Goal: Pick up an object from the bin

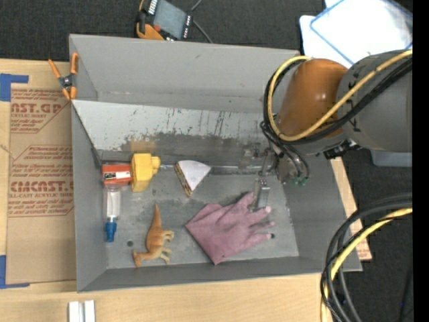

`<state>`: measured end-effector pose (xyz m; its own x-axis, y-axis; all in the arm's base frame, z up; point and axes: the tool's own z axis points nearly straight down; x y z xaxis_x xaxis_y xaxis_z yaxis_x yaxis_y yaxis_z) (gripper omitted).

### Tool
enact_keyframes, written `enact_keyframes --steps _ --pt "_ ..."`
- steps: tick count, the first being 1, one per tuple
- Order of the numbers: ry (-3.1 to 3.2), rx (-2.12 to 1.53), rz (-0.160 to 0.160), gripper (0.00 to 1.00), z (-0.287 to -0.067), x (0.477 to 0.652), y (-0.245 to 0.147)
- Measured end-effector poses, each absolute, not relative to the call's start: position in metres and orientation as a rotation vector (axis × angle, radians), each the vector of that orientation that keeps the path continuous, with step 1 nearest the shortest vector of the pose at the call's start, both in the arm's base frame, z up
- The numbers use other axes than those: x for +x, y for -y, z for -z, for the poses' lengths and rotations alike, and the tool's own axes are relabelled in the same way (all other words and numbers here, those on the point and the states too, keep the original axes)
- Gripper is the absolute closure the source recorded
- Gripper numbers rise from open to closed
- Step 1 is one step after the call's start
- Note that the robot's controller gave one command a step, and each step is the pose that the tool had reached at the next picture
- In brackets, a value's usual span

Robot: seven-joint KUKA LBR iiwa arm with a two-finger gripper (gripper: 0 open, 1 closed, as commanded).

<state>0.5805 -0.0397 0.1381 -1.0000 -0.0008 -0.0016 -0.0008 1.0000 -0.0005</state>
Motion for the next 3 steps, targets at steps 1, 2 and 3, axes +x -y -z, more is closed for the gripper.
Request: enact_keyframes --steps 1,2,3 --pt "-3.008 -0.915 -0.004 0.0 -0.069 0.534 0.006" --pt "-3.04 -0.78 0.001 0.0 -0.123 0.519 0.024" --pt "-2.859 -1.31 -0.009 0.0 -0.111 0.49 0.018"
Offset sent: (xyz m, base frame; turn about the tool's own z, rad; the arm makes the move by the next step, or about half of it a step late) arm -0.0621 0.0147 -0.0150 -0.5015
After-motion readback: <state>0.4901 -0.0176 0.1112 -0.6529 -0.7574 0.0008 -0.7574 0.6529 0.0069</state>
